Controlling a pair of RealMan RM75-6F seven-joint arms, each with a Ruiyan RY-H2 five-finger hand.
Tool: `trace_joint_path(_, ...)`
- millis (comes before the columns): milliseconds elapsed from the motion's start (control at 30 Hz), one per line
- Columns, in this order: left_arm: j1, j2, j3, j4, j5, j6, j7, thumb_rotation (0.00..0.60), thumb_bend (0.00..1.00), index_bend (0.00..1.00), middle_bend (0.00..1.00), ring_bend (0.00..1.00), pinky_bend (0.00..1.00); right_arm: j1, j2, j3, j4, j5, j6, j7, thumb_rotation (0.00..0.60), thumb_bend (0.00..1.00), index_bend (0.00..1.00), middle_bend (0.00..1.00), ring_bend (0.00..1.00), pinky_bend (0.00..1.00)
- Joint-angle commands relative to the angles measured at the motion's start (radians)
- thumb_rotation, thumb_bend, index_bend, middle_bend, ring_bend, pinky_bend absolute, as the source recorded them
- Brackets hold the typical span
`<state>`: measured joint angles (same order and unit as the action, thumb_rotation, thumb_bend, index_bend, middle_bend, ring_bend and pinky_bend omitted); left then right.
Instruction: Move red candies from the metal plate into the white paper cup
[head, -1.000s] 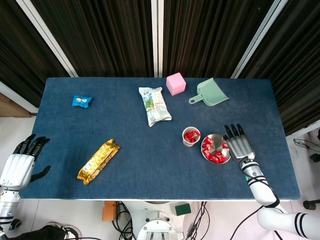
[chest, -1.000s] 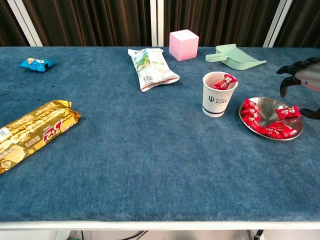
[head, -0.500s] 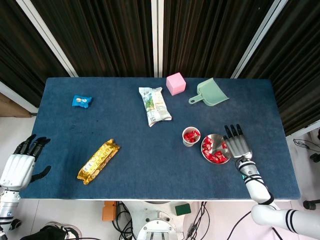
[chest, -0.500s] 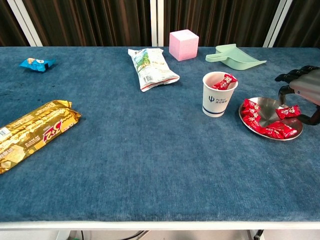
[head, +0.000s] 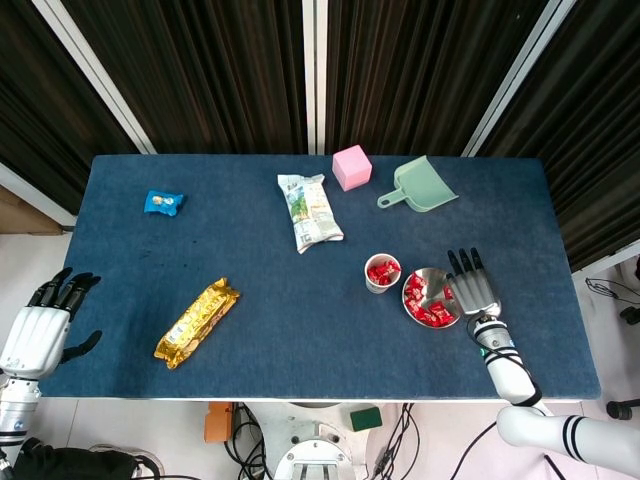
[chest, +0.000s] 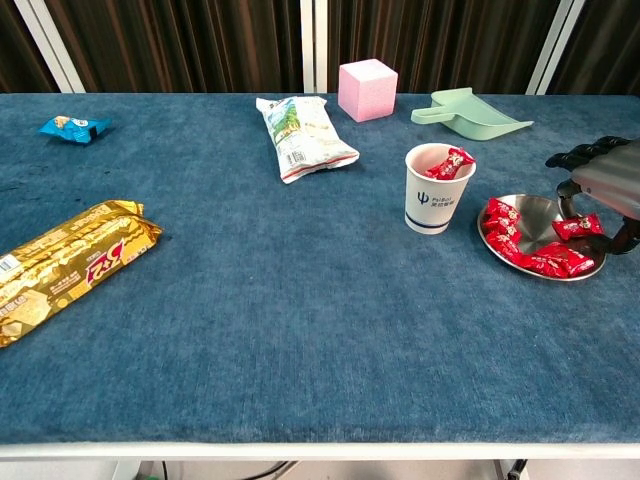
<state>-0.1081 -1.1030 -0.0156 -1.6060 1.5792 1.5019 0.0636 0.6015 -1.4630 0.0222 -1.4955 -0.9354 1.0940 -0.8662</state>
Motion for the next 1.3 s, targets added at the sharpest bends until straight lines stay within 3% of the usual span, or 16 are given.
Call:
trace_joint_path(33, 0.000, 0.000, -0.001, 0.000, -0.003, -0.001, 0.001, 0.600, 0.18, 0.17, 0.15, 0.06, 0.20, -0.002, -0.009, -0.003, 0.013, -0.010, 0.006, 0.001, 0.600, 0.43, 0.49, 0.00, 0.00, 0.00)
trace_joint_path(300, -0.002, -0.001, -0.003, -0.003, -0.009, -0.006, 0.007, 0.600, 0.18, 0.17, 0.15, 0.06, 0.20, -0.010, -0.016, -0.006, 0.035, -0.052, 0.019, 0.026, 0.600, 0.47, 0.65, 0.01, 0.00, 0.00)
trace_joint_path(400, -0.002, -0.001, -0.003, -0.003, -0.011, -0.007, 0.007, 0.600, 0.18, 0.17, 0.15, 0.06, 0.20, -0.016, -0.003, 0.000, 0.022, -0.079, 0.032, 0.056, 0.600, 0.47, 0.66, 0.01, 0.00, 0.00)
trace_joint_path(800, 0.001, 0.003, 0.000, -0.001, 0.002, 0.007, -0.006, 0.600, 0.18, 0.17, 0.15, 0.06, 0.20, 0.008, 0.109, 0.129, -0.158, -0.208, 0.103, 0.229, 0.600, 0.49, 0.67, 0.02, 0.00, 0.00)
trace_joint_path(1033, 0.003, 0.002, -0.001, -0.003, 0.000, 0.008, 0.000, 0.600, 0.18, 0.17, 0.15, 0.06, 0.20, 0.079, 0.052, 0.173, -0.150, -0.183, 0.049, 0.187, 0.600, 0.49, 0.65, 0.02, 0.00, 0.00)
trace_joint_path(1300, 0.005, 0.004, -0.007, 0.001, -0.013, 0.011, -0.008, 0.600, 0.18, 0.17, 0.15, 0.06, 0.20, 0.122, -0.016, 0.174, -0.106, -0.200, 0.024, 0.182, 0.600, 0.48, 0.64, 0.02, 0.00, 0.00)
